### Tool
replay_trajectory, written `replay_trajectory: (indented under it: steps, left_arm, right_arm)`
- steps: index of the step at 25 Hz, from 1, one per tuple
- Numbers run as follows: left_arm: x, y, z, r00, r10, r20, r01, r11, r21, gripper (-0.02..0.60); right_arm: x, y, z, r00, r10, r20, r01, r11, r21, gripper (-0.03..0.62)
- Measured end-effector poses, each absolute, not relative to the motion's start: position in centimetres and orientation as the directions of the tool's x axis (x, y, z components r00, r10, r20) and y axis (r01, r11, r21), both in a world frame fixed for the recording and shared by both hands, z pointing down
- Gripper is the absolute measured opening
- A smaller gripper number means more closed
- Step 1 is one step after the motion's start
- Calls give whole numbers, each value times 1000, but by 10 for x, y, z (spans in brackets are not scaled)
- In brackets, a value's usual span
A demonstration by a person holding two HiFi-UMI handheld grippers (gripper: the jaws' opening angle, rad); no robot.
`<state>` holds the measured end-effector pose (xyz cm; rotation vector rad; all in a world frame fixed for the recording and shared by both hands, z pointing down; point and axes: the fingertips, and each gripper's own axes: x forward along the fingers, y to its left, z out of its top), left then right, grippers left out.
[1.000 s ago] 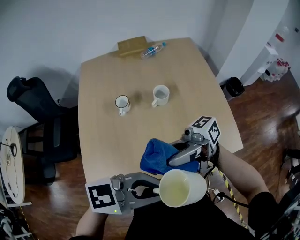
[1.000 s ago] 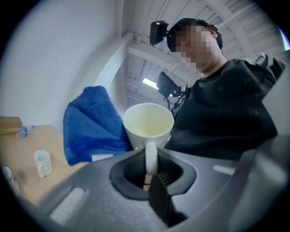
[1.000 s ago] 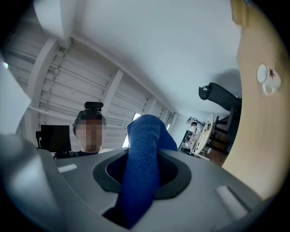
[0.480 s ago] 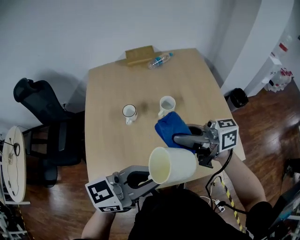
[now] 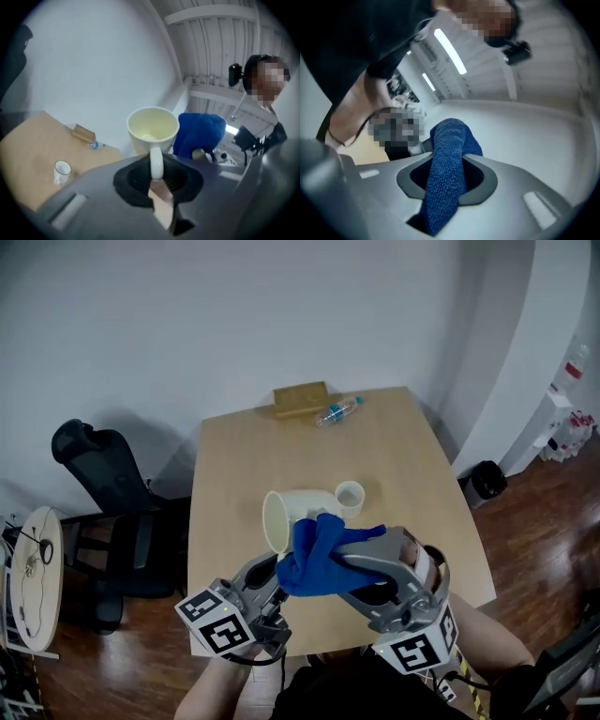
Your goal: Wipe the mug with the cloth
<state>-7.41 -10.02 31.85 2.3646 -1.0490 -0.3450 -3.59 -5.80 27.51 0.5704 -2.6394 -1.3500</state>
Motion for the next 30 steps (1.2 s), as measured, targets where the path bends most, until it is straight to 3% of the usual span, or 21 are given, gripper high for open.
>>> replay_trajectory:
  steps: [2, 4, 7, 11, 14, 16, 18, 20, 22, 25, 30]
  left_arm:
    - [-67, -99, 311, 674, -736, -65, -550, -558, 621, 35]
    - [-61, -94, 307, 681, -726, -95, -509, -563, 651, 34]
    - [-60, -89, 305, 694, -714, -90, -517, -582, 628, 35]
    - [-61, -77, 310, 732, -679, -57, -547, -635, 546, 35]
    - [-62, -64, 315, 780, -626, -20, -542, -691, 479, 37]
    - [-61, -52, 321, 819, -573, 16, -523, -736, 430, 38]
    - [-57, -37, 327, 861, -507, 51, -485, -785, 386, 38]
    - [-51, -22, 332, 894, -442, 71, -436, -825, 359, 38]
    - [-43, -8, 334, 922, -382, 71, -382, -857, 345, 38]
    - [-27, 13, 334, 958, -283, 53, -284, -900, 331, 38]
    - [-8, 27, 334, 981, -192, 17, -187, -928, 321, 38]
  right_arm:
    - [-50, -49, 287, -905, -411, -111, -243, 284, 928, 112]
    - [-51, -47, 290, -892, -420, -163, -262, 189, 946, 110]
    - [-48, -50, 283, -895, -420, -147, -274, 260, 926, 110]
    - [-38, -52, 267, -929, -363, -74, -268, 523, 809, 110]
    - [-27, -63, 261, -963, -270, 12, -210, 775, 596, 110]
    - [-18, -80, 264, -970, -239, 49, -210, 918, 335, 110]
    - [-15, -97, 263, -983, -182, 24, -182, 983, 11, 110]
    - [-15, -106, 273, -1000, -15, -4, -14, 975, -221, 110]
    - [-12, -108, 293, -984, 164, -68, 177, 870, -460, 110]
    - [-11, -97, 321, -911, 336, -237, 399, 578, -712, 110]
    - [-14, -73, 348, -756, 361, -546, 616, 111, -780, 109]
